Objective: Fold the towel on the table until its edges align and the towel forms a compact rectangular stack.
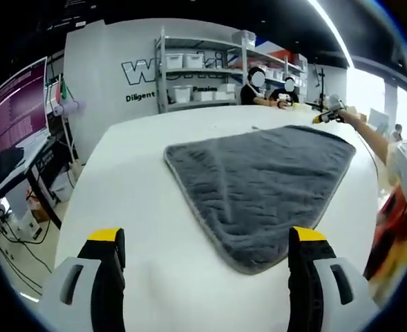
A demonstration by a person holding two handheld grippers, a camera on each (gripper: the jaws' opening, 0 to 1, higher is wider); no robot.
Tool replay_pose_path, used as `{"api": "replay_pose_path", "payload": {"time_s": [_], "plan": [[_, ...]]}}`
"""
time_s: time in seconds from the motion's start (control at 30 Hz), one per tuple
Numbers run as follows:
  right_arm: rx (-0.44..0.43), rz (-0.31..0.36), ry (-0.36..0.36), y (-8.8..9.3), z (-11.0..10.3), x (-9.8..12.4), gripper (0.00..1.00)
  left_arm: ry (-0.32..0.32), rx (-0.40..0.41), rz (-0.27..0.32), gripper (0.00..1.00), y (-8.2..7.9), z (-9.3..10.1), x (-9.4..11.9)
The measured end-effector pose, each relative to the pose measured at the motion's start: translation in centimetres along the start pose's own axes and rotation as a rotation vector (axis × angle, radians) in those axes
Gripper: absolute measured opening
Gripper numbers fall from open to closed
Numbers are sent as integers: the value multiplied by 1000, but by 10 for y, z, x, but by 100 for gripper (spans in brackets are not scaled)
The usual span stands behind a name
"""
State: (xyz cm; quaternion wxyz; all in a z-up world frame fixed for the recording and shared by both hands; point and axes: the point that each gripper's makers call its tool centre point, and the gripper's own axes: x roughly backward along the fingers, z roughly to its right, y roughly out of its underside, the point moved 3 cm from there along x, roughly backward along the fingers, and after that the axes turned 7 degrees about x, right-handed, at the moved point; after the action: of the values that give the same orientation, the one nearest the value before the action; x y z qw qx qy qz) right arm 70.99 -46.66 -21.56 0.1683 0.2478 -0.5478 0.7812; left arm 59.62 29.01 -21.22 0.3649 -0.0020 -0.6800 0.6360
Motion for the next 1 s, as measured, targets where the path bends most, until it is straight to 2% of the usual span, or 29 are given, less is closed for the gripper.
{"api": "replay_pose_path", "payload": {"time_s": [0.23, 0.47, 0.63, 0.9, 1.0], "plan": [[-14, -36, 7, 6, 2, -22, 12, 7, 19, 6, 97, 2, 6, 0], [-11, -68, 6, 15, 2, -39, 9, 6, 21, -14, 97, 7, 13, 2], [-10, -51, 18, 16, 0, -39, 3, -2, 39, -4, 97, 7, 11, 3], [-24, -45, 41, 14, 7, -46, 3, -9, 36, -5, 97, 8, 12, 4], [-3, -55, 56, 14, 12, -48, 3, -9, 33, -10, 97, 10, 13, 4]]}}
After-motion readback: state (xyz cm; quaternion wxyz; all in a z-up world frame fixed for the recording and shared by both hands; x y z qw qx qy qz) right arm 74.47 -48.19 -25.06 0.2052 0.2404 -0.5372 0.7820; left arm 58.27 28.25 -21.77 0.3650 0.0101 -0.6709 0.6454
